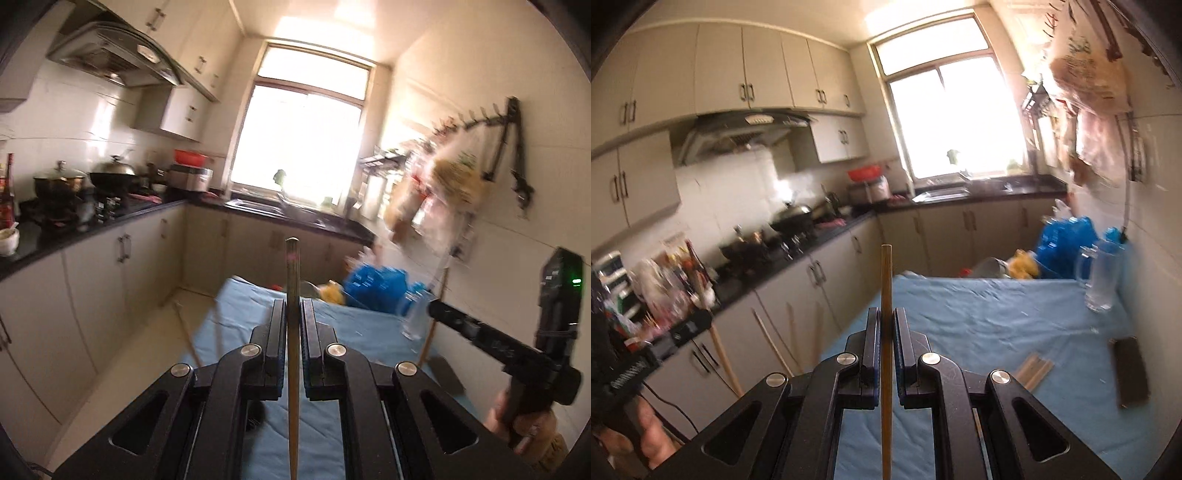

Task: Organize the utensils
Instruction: 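Carry the chopstick upright to the grey cup with the left gripper, then open the left gripper to drop the chopstick into the cup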

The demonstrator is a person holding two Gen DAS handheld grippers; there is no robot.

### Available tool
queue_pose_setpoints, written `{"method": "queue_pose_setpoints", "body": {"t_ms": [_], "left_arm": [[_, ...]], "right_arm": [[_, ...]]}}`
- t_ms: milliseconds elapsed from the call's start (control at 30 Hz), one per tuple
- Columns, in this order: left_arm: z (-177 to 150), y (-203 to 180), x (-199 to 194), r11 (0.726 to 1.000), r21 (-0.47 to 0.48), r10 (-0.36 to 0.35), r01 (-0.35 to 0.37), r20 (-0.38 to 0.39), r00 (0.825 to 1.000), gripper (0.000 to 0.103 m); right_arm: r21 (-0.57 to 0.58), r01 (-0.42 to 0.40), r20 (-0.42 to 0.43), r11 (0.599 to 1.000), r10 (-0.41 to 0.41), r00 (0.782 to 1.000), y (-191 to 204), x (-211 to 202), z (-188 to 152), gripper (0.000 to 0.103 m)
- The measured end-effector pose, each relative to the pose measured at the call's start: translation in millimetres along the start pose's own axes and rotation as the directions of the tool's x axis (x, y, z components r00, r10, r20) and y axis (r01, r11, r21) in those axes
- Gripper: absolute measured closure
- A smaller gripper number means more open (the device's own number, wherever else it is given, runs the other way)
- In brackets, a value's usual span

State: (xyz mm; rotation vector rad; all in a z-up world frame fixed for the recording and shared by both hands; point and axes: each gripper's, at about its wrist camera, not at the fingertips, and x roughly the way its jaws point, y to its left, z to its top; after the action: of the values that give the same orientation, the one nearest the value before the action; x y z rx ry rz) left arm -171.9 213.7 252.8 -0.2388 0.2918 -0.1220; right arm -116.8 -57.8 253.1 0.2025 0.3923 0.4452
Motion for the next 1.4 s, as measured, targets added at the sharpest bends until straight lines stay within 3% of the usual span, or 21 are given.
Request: {"method": "queue_pose_setpoints", "body": {"t_ms": [167, 400, 700, 900, 933, 967, 1000, 1033, 1067, 1100, 1200, 1400], "left_arm": [[16.2, 34.7, 23.7, 0.996, -0.058, 0.064, -0.063, 0.014, 0.998, 0.096], [27.8, 55.6, 56.9, 0.991, -0.038, 0.131, -0.129, 0.062, 0.989, 0.097], [-3.7, 72.7, 95.2, 0.991, -0.054, 0.121, -0.125, -0.074, 0.990, 0.096], [-8.5, 74.2, 92.2, 0.988, -0.075, 0.130, -0.138, -0.104, 0.986, 0.095], [-8.4, 73.7, 89.7, 0.987, -0.076, 0.133, -0.141, -0.104, 0.986, 0.091], [-8.0, 73.6, 87.0, 0.986, -0.078, 0.137, -0.145, -0.103, 0.985, 0.086], [-7.4, 73.3, 82.8, 0.985, -0.084, 0.142, -0.150, -0.096, 0.985, 0.072], [-7.0, 73.4, 76.6, 0.983, -0.093, 0.150, -0.157, -0.080, 0.985, 0.061], [-6.5, 72.8, 69.7, 0.980, -0.101, 0.163, -0.169, -0.060, 0.985, 0.059], [-5.9, 72.5, 65.8, 0.979, -0.103, 0.170, -0.175, -0.052, 0.984, 0.059], [-5.1, 66.0, 51.5, 0.978, -0.107, 0.174, -0.178, -0.046, 0.984, 0.058], [-10.3, 38.8, 29.8, 0.987, -0.103, 0.117, -0.121, -0.043, 0.992, 0.053]], "right_arm": [[0.055, -0.096, 0.059, 0.994, 0.093, 0.994, 32.8, 33.9, 24.8, 0.096], [0.030, -0.105, 0.099, 0.994, 0.101, 0.990, 72.3, 83.8, 28.7, 0.096], [0.023, -0.077, -0.053, 0.997, 0.078, 0.996, 68.9, 142.2, -13.3, 0.096], [0.030, -0.069, -0.110, 0.997, 0.072, 0.991, 58.1, 150.9, -29.4, 0.095], [0.034, -0.070, -0.116, 0.997, 0.073, 0.991, 57.1, 152.0, -29.9, 0.094], [0.039, -0.072, -0.122, 0.997, 0.077, 0.990, 55.9, 152.7, -30.2, 0.092], [0.043, -0.073, -0.126, 0.996, 0.078, 0.989, 54.8, 152.3, -30.1, 0.088], [0.050, -0.073, -0.126, 0.996, 0.079, 0.989, 52.9, 151.3, -29.9, 0.078], [0.058, -0.073, -0.122, 0.996, 0.079, 0.989, 50.5, 149.2, -29.4, 0.068], [0.064, -0.071, -0.115, 0.995, 0.078, 0.990, 49.2, 147.0, -29.0, 0.065], [0.075, -0.066, -0.096, 0.995, 0.073, 0.993, 43.2, 136.5, -25.8, 0.063], [0.086, -0.014, -0.077, 0.996, 0.021, 0.997, 15.1, 108.6, -27.6, 0.052]]}}
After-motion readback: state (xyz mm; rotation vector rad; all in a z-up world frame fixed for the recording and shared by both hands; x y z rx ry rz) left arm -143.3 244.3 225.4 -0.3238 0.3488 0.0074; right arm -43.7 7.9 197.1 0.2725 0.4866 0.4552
